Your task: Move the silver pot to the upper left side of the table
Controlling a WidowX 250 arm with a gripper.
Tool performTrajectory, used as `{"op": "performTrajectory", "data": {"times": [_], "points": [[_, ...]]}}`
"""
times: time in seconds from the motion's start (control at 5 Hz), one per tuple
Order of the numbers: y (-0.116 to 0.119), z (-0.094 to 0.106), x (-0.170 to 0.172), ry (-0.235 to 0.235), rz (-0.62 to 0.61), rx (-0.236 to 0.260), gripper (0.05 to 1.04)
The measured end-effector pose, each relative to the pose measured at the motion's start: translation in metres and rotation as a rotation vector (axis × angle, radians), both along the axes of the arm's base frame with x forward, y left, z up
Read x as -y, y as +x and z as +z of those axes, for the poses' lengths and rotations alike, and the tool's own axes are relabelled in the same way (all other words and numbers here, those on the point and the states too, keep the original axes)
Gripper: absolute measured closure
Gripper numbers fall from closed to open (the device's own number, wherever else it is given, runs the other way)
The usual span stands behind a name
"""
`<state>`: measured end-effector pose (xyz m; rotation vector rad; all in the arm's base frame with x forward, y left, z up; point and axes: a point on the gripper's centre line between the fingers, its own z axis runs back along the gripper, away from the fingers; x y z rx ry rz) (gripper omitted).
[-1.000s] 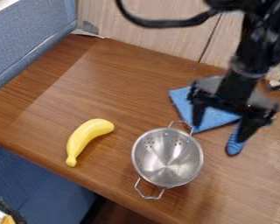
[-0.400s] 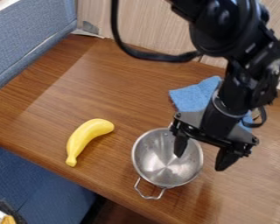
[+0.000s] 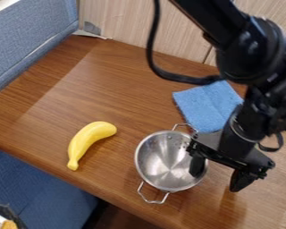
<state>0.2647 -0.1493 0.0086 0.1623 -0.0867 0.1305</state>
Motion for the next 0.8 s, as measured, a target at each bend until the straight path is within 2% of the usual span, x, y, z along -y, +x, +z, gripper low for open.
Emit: {"op": "performTrajectory", "data": {"times": [0.4, 0.6, 0.8], "points": [[0.0023, -0.0001, -0.0021, 0.028, 0.002, 0.036, 0.726], [0.0013, 0.0011, -0.0034, 0.032, 0.004, 0.036, 0.921], [-0.0004, 0.0037, -0.0044, 0.03, -0.011, 0.036, 0.983]]}}
